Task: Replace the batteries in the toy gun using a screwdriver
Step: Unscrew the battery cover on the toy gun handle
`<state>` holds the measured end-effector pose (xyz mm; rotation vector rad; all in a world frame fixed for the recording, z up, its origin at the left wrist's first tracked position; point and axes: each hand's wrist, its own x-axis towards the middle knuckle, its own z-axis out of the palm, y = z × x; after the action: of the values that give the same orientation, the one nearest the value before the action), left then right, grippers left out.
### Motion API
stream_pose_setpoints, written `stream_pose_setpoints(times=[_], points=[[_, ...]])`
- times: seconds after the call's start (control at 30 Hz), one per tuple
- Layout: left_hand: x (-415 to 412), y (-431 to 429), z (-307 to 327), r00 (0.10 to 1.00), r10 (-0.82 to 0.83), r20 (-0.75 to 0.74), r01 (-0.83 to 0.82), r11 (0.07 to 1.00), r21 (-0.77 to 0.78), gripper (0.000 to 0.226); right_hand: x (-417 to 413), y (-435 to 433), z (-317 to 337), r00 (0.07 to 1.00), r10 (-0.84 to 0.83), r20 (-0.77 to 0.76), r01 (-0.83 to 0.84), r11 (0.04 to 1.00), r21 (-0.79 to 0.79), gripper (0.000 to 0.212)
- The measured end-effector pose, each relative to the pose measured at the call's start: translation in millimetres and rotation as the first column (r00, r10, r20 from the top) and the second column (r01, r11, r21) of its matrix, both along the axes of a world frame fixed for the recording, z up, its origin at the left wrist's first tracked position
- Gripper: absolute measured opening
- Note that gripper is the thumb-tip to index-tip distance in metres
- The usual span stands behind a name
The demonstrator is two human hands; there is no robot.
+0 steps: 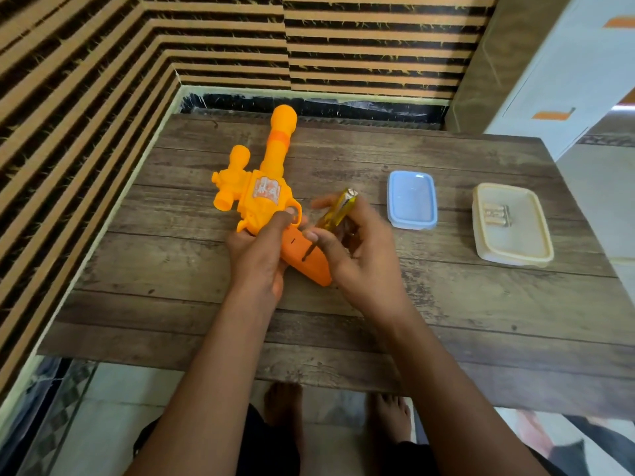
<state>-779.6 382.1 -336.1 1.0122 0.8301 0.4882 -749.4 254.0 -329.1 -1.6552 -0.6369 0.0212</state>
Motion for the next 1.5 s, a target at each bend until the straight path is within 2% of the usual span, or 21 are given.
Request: stream_pose_setpoints(times=[0.07,0.13,0.3,0.4,0.5,0.67,0.97,1.17,1.3,1.37,1.5], points=[[1,-2,2,1.000,-0.006,0.009,0.006,1.000,-0.008,0.014,-2,-2,3,0.999,-0.031,0.025,0.030,0.999,0.021,0.045],[1,-3,4,1.000,-0.011,0.024,0.012,1.000,-0.012,0.014,-4,-3,4,0.996,-0.041,0.084,0.040,0.999,0.011,0.056],[1,-3,4,0.999,-0.015,0.047,0.015,1.000,-0.006,0.014,-4,-1,4,0.976,-0.034,0.215,0.047,0.997,-0.053,0.059],[0,-2,1,0.999,-0.021,0.044,0.021,1.000,-0.002,0.013,-5,0,5,0.963,-0.038,0.266,0.051,0.998,-0.042,0.054],[-2,-1,-2,0.998,-0.028,0.050,0.028,1.000,-0.008,0.011,-7,0,8,0.921,-0.103,0.375,0.107,0.994,0.008,0.036],[-1,-1,-1,0.998,-0.037,0.046,0.038,0.999,-0.022,0.013,-6,-2,9,0.906,-0.162,0.392,0.146,0.987,0.071,0.020],[2,3,-6,1.000,-0.004,-0.018,0.003,0.999,-0.038,0.017,-6,-12,15,0.937,0.023,0.347,-0.031,0.999,0.019,0.020],[3,4,-9,1.000,-0.014,-0.021,0.013,0.999,-0.034,0.018,-8,-3,15,0.929,-0.045,0.367,0.013,0.996,0.089,0.016],[4,4,-10,0.999,-0.004,-0.050,0.003,1.000,-0.021,0.012,-11,1,16,0.918,-0.035,0.396,0.010,0.998,0.066,0.032],[4,4,-10,0.999,-0.006,-0.050,0.006,1.000,-0.014,0.017,-9,0,17,0.919,-0.040,0.392,0.022,0.998,0.050,0.038],[1,4,-8,0.999,-0.045,0.003,0.045,0.999,-0.012,0.021,-8,-1,20,0.927,0.046,0.372,-0.058,0.998,0.021,0.024]])
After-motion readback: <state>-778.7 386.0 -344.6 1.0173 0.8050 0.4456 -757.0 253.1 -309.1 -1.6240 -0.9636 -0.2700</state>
